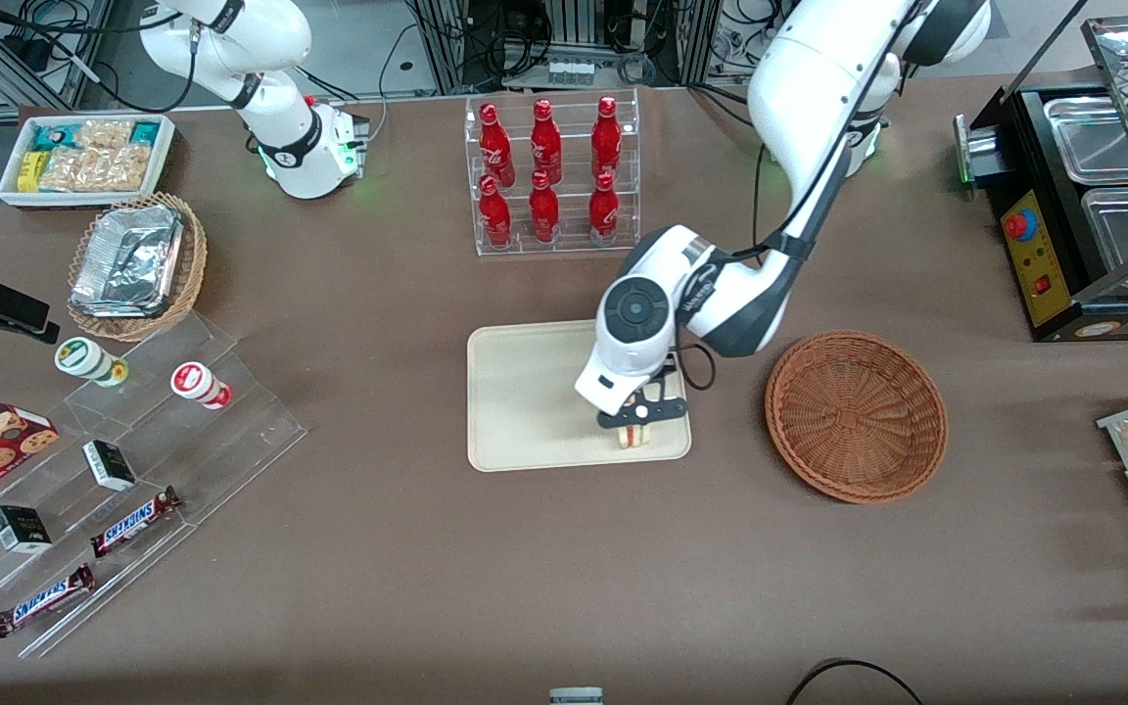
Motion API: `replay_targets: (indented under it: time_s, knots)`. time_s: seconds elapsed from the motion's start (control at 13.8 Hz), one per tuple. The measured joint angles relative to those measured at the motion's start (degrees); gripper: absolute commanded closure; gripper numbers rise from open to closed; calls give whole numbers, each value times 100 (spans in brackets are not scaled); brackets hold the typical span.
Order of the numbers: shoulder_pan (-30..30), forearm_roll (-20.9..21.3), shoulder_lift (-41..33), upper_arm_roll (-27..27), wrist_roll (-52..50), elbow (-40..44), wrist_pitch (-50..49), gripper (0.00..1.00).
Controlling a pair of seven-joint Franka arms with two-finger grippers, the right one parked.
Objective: Place sandwich from basket to tray
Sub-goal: 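Lower the sandwich onto the tray and open the left gripper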
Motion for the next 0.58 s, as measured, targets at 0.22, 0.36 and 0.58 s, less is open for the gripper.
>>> replay_targets:
  time_s: [0.22,0.36,0.58]
  knots:
    - [-200,0,178,1,-198,116,-2,100]
    - [-272,0,244,2,-307,126,0,100]
    - [-300,0,318,2,-443,135,10,100]
